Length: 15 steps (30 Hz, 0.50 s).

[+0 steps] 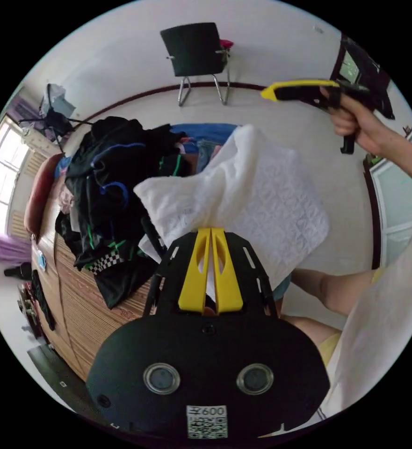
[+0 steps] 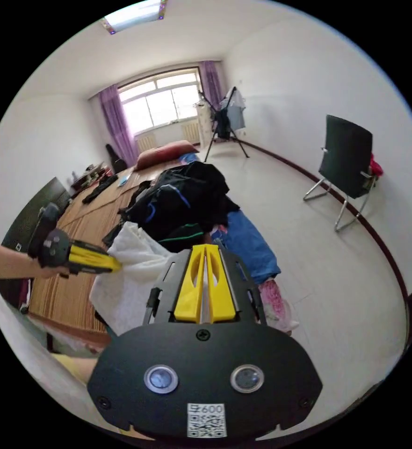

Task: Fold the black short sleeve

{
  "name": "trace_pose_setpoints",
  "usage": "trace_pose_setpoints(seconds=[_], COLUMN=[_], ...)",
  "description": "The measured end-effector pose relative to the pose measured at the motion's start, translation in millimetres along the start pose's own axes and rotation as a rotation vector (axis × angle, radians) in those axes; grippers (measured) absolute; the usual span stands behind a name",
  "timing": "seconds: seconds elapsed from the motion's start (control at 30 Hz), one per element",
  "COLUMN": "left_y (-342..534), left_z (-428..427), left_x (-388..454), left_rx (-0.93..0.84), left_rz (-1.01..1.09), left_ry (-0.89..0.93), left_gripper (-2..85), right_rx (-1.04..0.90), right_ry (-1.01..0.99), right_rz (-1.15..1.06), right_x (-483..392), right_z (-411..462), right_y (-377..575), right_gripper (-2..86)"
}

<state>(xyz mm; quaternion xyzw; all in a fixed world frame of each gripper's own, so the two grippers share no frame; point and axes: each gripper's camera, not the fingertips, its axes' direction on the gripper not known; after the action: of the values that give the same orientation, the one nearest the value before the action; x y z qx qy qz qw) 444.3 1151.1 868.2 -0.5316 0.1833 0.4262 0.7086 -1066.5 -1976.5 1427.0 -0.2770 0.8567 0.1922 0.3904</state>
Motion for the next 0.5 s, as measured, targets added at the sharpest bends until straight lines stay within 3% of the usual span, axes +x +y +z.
trace_pose_setpoints(seconds=[0.17, 0.27, 0.33, 0.37, 0.5], left_y=[25.4, 20.9, 21.8, 26.8, 57.4], left_z=[-0.4, 52.4, 104.4, 128.7, 134.2], left_x=[-84.3, -127.0, -144.0, -157.4, -212.0], left_rx=[0.144, 0.086, -0.036, -0.084, 0.038], left_rz=[-0.134, -0.064, 0.000, 0.007, -0.121], left_ry=[-0.027, 0.074, 0.147, 0.188, 0.272], left_gripper=[8.0, 9.5, 8.5, 6.5, 4.1], right_rx=[-0.169, -0.234, -0.282, -0.312, -0.111], right_ry=[-0.172, -0.365, -0.509, -0.575, -0.561], right_rz=[0.158, 0.206, 0.211, 0.215, 0.303], right_x=[40.9, 59.1, 63.2, 64.6, 71.7], right_z=[-4.7, 11.2, 24.1, 28.6, -19.1], right_y=[-24.2, -48.2, -60.4, -66.9, -77.3], right_gripper=[9.5, 11.5, 9.4, 3.8, -0.4])
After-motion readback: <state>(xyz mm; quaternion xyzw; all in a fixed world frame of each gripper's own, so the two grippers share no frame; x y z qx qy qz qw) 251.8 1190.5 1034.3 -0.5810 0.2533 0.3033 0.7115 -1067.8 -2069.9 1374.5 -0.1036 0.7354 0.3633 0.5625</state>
